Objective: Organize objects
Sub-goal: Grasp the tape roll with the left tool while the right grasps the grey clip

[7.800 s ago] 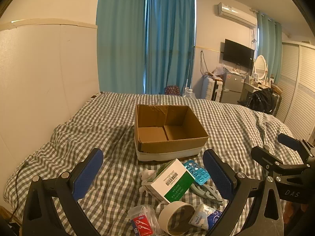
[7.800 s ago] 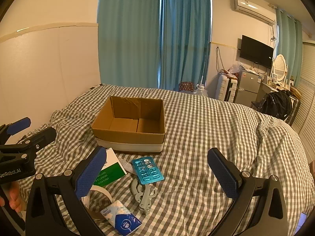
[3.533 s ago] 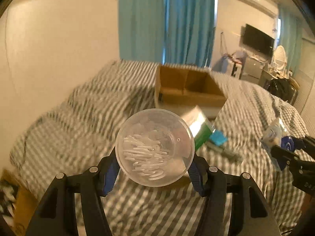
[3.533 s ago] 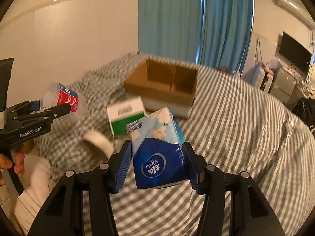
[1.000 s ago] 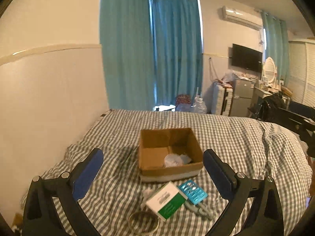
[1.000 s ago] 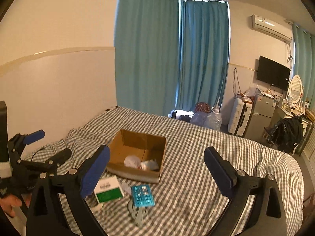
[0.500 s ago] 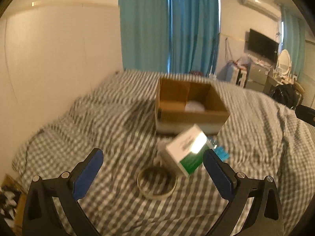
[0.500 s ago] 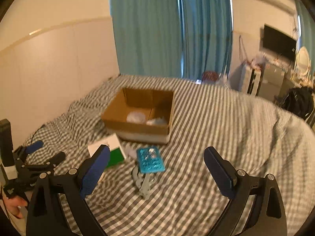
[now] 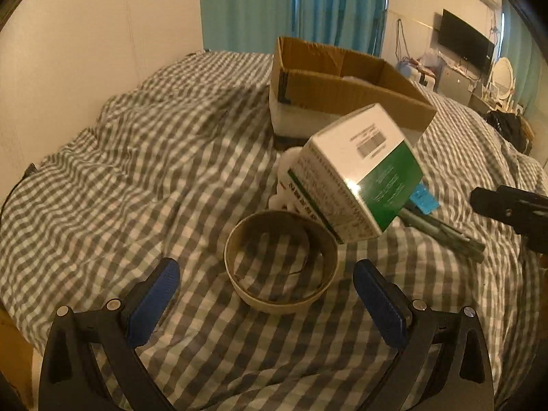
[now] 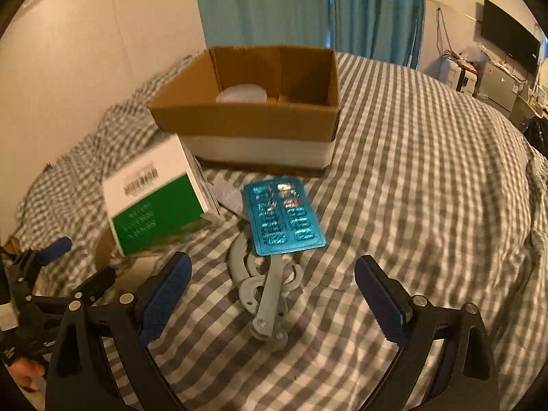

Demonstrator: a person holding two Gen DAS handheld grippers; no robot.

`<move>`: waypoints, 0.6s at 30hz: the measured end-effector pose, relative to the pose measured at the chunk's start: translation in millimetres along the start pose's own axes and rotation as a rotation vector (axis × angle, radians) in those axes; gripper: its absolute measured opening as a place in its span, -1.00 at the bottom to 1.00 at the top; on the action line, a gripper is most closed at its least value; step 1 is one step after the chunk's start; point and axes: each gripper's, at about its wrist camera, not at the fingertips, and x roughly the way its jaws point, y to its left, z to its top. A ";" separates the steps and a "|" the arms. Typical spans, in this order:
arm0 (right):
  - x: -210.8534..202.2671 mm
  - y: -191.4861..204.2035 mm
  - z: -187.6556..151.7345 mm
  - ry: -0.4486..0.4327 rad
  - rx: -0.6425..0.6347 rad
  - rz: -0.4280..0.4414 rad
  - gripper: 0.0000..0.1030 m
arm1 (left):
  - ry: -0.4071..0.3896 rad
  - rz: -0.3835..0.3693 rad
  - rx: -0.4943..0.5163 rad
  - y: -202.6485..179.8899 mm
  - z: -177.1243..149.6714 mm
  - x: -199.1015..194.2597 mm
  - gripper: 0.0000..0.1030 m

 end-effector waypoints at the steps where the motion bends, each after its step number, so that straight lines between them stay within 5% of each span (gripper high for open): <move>1: 5.4 0.5 -1.7 0.009 0.000 -0.003 0.88 | 0.004 -0.004 0.007 0.0 -1.4 2.4 1.00; 8: 33.0 -1.8 -6.7 0.064 0.006 0.012 0.74 | 0.075 -0.030 0.004 0.3 -7.6 26.9 1.00; 18: 50.4 -7.3 -13.7 0.118 0.036 0.072 0.21 | 0.140 -0.051 0.005 -1.1 -2.2 59.3 1.00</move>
